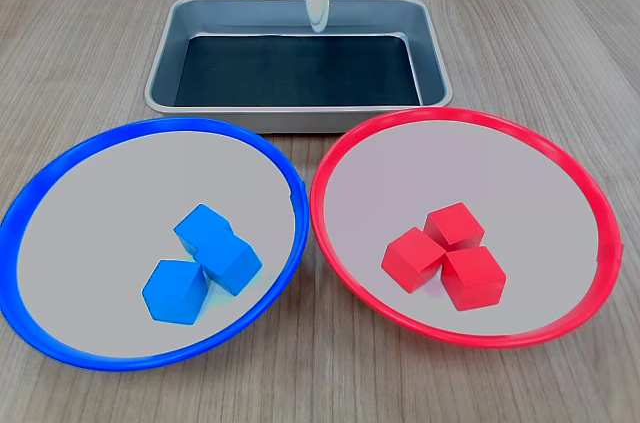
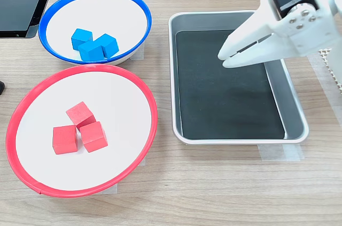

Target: Relocate any red block in the blue dish to the red dish, correcting any misplacement.

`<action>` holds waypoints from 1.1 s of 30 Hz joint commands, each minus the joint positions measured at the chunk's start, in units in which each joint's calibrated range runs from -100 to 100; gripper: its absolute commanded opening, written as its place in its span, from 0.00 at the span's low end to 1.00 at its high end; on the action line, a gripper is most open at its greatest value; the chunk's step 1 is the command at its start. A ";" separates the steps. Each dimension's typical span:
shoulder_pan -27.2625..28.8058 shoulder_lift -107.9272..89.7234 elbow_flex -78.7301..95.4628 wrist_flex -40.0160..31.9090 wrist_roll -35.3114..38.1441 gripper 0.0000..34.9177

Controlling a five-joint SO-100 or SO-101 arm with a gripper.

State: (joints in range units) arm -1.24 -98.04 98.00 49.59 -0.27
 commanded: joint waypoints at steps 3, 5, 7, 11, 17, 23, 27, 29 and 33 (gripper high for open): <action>0.63 -0.94 0.36 0.47 -0.34 0.01; 0.72 -0.94 1.00 0.47 -0.39 0.01; 0.72 -0.94 1.36 0.47 -0.59 0.01; 0.44 -0.94 1.54 -0.03 -0.93 0.01; 0.34 -0.94 1.54 -0.11 -1.03 0.01; 0.34 -0.94 1.54 -0.11 -1.07 0.02; 0.34 -0.94 1.54 -0.11 -1.07 0.01; 0.34 -0.94 1.54 -0.11 -1.07 0.01; 0.34 -0.94 1.54 -0.11 -1.07 0.01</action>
State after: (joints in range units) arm -0.71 -98.72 99.73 49.92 -1.15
